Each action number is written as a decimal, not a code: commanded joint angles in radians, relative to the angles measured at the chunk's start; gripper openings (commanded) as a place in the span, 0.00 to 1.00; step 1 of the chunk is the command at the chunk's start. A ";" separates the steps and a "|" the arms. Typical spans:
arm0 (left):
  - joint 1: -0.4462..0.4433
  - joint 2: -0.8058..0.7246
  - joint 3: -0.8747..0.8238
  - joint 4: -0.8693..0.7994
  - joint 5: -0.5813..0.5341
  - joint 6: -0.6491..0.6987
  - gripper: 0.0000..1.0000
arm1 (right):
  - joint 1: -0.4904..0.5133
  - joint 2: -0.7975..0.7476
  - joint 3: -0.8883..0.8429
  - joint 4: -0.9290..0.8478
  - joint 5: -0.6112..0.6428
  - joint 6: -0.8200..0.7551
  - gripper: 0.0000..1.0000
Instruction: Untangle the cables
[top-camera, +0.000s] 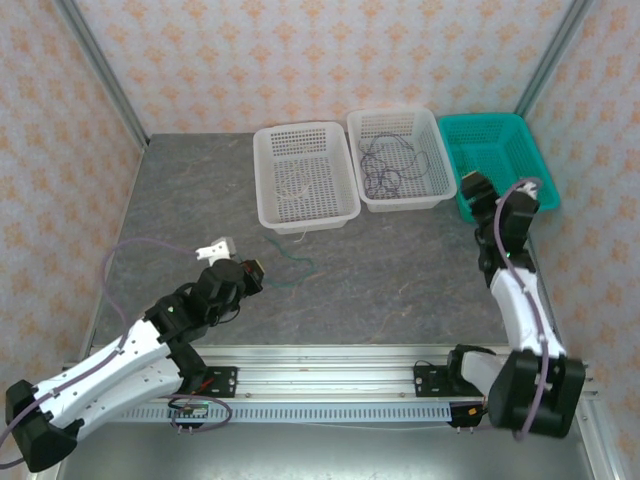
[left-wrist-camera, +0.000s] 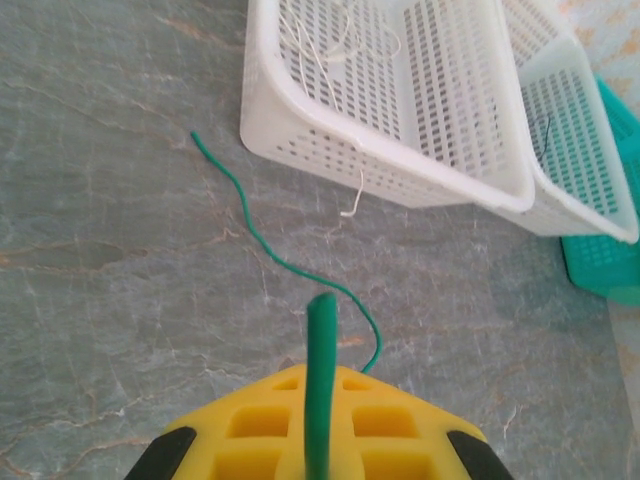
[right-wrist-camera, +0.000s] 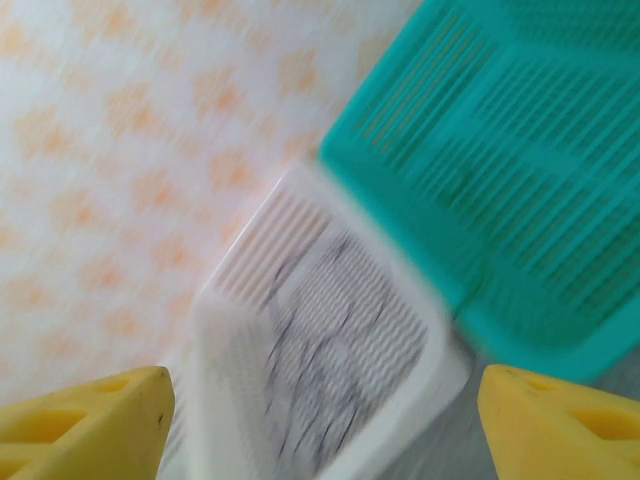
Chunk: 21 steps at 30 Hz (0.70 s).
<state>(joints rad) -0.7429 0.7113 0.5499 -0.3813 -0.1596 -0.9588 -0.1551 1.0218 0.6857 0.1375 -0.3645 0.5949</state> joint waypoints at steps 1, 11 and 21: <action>0.008 0.039 0.064 0.038 0.100 0.041 0.00 | 0.144 -0.172 -0.045 -0.107 -0.148 -0.092 0.79; -0.048 0.165 0.207 -0.006 0.170 0.123 0.00 | 0.722 -0.229 -0.069 -0.242 0.002 0.033 0.74; -0.117 0.287 0.209 0.085 0.117 0.124 0.00 | 0.937 -0.119 -0.262 -0.184 0.100 0.861 0.76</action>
<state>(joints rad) -0.8452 0.9833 0.7391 -0.3389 -0.0078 -0.8612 0.7464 0.9146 0.4862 -0.1196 -0.3233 1.1416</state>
